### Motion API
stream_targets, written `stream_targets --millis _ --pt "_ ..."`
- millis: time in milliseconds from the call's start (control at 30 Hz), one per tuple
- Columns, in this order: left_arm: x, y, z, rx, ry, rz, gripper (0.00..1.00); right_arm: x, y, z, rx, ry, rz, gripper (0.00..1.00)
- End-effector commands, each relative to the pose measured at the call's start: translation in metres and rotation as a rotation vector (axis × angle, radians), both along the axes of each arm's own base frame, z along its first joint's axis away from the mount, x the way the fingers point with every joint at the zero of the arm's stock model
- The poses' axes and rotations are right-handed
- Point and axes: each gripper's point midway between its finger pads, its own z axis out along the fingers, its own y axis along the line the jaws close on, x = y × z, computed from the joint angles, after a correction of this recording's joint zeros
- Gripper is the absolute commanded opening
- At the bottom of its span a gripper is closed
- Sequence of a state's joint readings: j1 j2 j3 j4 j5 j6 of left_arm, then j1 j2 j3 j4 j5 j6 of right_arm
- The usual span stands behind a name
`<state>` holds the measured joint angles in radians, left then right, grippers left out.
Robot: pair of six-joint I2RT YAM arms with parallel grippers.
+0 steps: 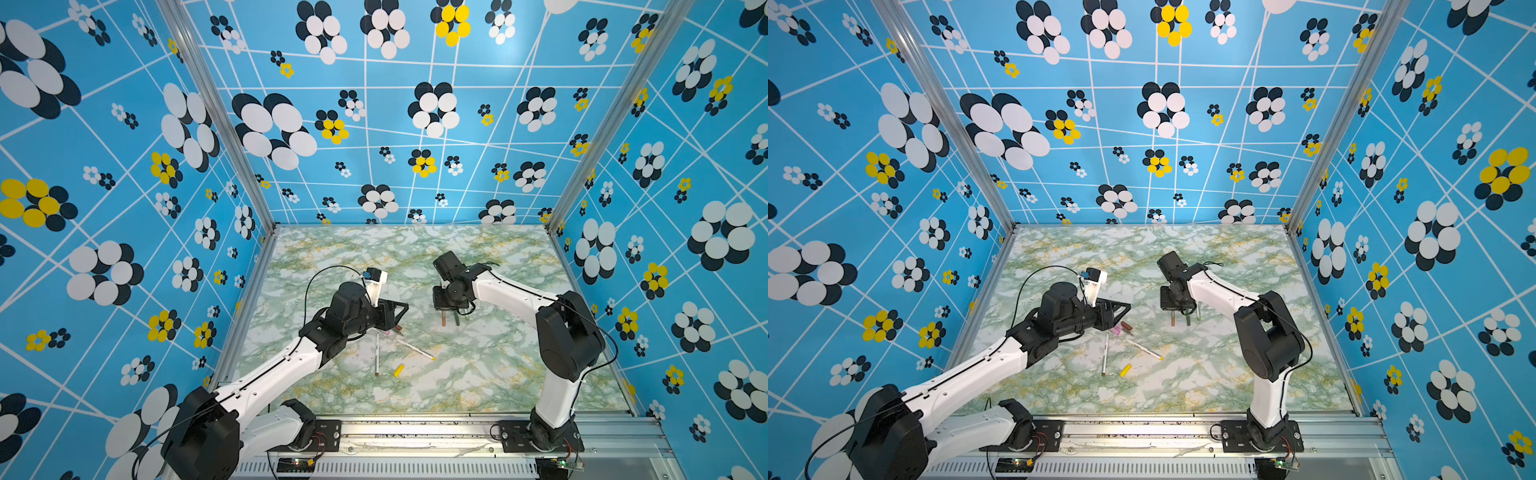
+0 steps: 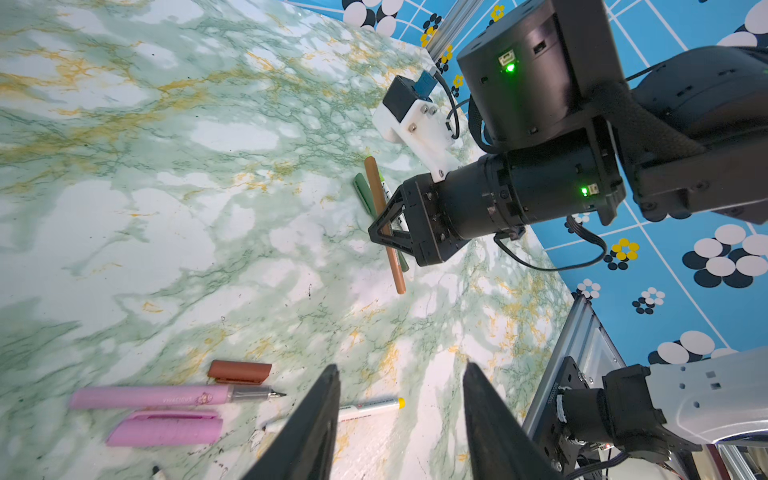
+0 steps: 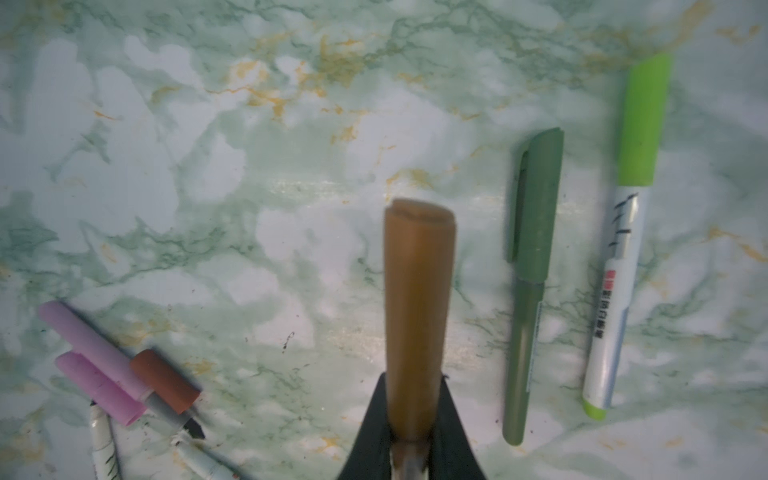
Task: Insert the pens into the pen caps
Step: 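Lower the capped tan pen beside the green pen, open right gripper, while left draws back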
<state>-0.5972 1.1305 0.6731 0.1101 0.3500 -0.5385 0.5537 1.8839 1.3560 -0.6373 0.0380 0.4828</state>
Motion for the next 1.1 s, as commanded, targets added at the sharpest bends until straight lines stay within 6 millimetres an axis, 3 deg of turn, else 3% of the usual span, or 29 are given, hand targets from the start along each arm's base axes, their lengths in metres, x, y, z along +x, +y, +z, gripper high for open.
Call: stream_targets --millis 0,433,1067 --pt "0.000 0.002 0.006 -0.008 -0.034 0.006 0.49 0.005 -0.010 -0.004 -0.064 0.014 0.012 0.06" --pt "0.002 0.000 0.011 -0.012 -0.035 0.005 0.49 0.009 -0.011 -0.031 -0.089 0.056 0.005 0.07" --pt "0.001 0.002 0.015 -0.015 -0.045 0.013 0.49 0.011 -0.009 -0.046 -0.086 0.072 -0.008 0.14"
